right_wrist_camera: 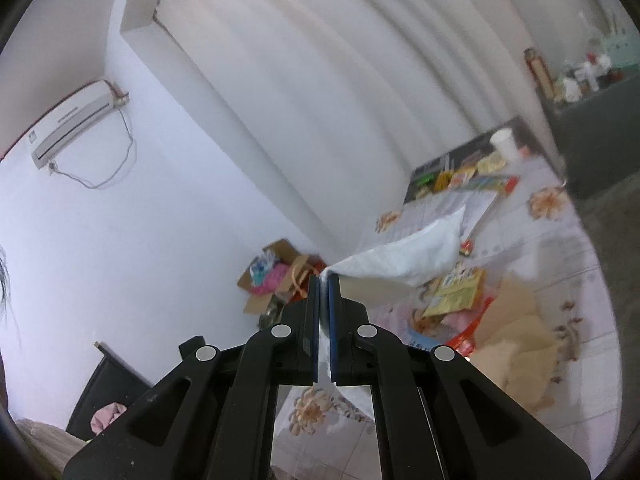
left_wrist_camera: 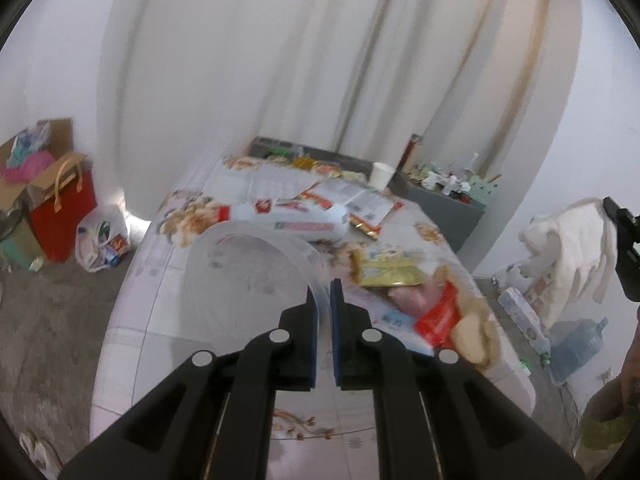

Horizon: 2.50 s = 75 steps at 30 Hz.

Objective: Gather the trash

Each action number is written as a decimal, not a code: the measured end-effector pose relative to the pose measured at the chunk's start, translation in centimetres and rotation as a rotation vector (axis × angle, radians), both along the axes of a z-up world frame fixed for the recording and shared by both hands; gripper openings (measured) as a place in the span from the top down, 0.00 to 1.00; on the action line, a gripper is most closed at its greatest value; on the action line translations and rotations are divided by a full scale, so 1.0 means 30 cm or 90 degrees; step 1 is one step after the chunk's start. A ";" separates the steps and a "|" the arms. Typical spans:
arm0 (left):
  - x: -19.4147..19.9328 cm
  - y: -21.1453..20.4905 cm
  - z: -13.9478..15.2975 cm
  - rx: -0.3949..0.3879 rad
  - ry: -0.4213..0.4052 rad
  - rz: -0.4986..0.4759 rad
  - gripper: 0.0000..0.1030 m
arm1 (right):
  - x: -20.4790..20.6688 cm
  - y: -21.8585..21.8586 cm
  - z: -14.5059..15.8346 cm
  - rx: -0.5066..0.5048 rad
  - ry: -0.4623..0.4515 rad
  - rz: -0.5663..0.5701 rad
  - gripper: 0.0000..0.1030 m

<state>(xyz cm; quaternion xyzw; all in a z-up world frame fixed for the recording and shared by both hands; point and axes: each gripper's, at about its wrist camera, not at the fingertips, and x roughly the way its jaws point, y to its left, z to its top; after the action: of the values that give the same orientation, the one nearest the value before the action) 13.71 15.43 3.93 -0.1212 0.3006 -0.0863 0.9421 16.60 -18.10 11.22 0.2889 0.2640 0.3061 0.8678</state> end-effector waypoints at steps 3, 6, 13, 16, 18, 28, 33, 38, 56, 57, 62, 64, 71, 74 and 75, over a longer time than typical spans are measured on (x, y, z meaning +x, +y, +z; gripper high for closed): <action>-0.012 -0.043 0.058 -0.003 -0.018 -0.036 0.95 | -0.073 -0.071 -0.004 0.008 -0.008 -0.040 0.97; -0.017 -0.121 0.126 0.001 -0.039 -0.088 0.95 | -0.144 -0.165 -0.018 0.016 -0.012 -0.091 0.97; 0.006 -0.425 0.267 -0.017 -0.075 -0.270 0.95 | -0.404 -0.476 -0.064 0.008 0.006 -0.290 0.97; 0.025 -0.609 0.289 -0.026 -0.064 -0.363 0.95 | -0.534 -0.609 -0.091 -0.007 0.026 -0.391 0.97; 0.041 -0.744 0.288 -0.028 -0.049 -0.425 0.95 | -0.595 -0.671 -0.127 -0.023 0.042 -0.449 0.97; 0.115 -1.598 0.061 0.040 0.171 -0.665 0.95 | -0.760 -1.016 -0.488 0.047 0.189 -0.643 0.97; 0.179 -1.963 -0.171 0.101 0.295 -0.705 0.95 | -0.719 -1.160 -0.688 0.079 0.272 -0.671 0.97; 0.231 -2.218 -0.390 0.151 0.361 -0.706 0.95 | -0.619 -1.291 -0.831 0.084 0.333 -0.666 0.97; 0.375 -2.529 -0.769 0.134 0.455 -0.679 0.50 | -0.436 -1.466 -1.155 0.012 0.490 -0.681 0.48; 0.378 -2.522 -0.759 0.134 0.453 -0.681 0.50 | -0.447 -1.465 -1.154 0.005 0.488 -0.683 0.48; 0.392 -2.479 -0.650 0.131 0.422 -0.707 0.50 | -0.470 -1.458 -1.152 -0.007 0.488 -0.687 0.50; 0.403 -2.430 -0.567 0.134 0.392 -0.721 0.45 | -0.456 -1.459 -1.163 -0.007 0.485 -0.685 0.53; 0.459 -2.152 -0.292 0.123 0.321 -0.704 0.35 | -0.457 -1.417 -1.133 -0.019 0.466 -0.672 0.62; 0.479 -1.957 -0.194 0.118 0.296 -0.673 0.32 | -0.464 -1.409 -1.098 -0.007 0.449 -0.667 0.62; 0.484 -1.903 -0.175 0.117 0.294 -0.665 0.32 | -0.462 -1.407 -1.081 -0.007 0.443 -0.664 0.62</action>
<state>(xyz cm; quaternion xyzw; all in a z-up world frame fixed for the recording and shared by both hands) 28.22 -41.64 -1.31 0.1100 0.5248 -0.4844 0.6913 2.74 -60.31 -21.23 0.4577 0.3568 -0.2712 0.7679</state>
